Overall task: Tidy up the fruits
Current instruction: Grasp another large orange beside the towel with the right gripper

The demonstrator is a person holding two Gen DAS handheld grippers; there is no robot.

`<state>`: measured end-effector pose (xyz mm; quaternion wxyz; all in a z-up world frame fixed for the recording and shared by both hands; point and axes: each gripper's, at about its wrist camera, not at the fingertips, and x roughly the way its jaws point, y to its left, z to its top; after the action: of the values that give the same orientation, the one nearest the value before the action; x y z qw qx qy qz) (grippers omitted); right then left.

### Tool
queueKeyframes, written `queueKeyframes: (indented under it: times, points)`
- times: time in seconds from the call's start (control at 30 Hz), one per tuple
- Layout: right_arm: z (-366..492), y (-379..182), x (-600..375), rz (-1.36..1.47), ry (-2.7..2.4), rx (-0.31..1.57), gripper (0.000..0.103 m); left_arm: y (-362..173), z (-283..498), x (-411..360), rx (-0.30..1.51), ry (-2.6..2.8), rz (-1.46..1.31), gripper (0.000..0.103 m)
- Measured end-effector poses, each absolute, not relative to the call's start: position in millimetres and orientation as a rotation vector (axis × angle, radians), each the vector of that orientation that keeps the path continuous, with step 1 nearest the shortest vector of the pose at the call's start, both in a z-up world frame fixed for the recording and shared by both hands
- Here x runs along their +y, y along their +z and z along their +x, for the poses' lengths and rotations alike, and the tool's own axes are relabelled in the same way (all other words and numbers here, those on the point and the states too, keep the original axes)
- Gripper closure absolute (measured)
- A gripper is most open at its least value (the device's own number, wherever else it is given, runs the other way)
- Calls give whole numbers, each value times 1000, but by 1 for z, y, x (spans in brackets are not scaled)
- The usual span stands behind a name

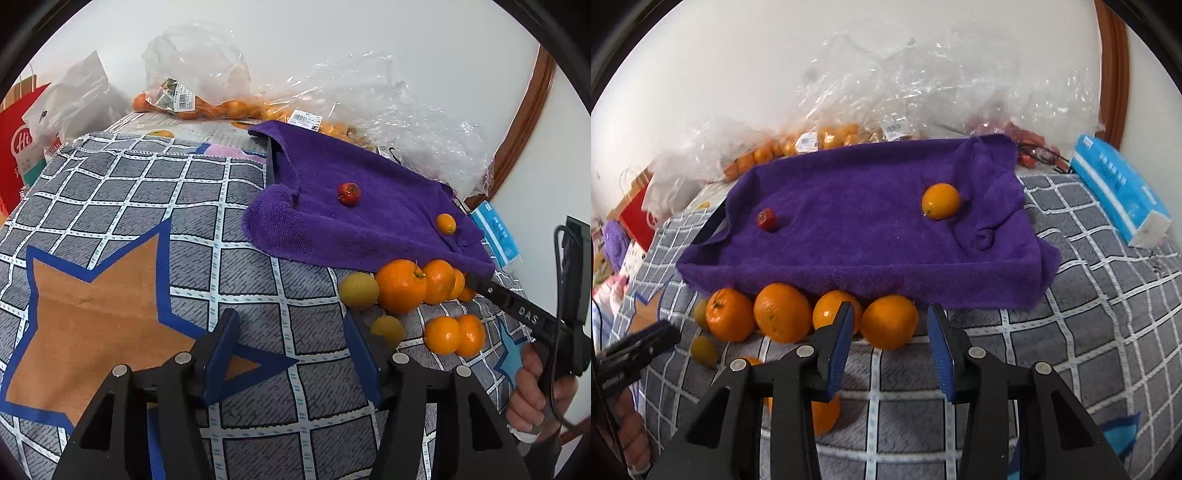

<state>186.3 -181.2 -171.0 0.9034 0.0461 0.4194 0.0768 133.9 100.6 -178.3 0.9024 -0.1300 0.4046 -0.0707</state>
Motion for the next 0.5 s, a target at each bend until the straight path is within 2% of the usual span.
queueKeyframes:
  times: [0.1,0.5]
  points:
    - [190,-174,-189,151,188,879,69,-178,134,100,836,-148,-272,47]
    - [157,-169,-204,89,192,908,70,-178,133,100,836,-146,-269,46]
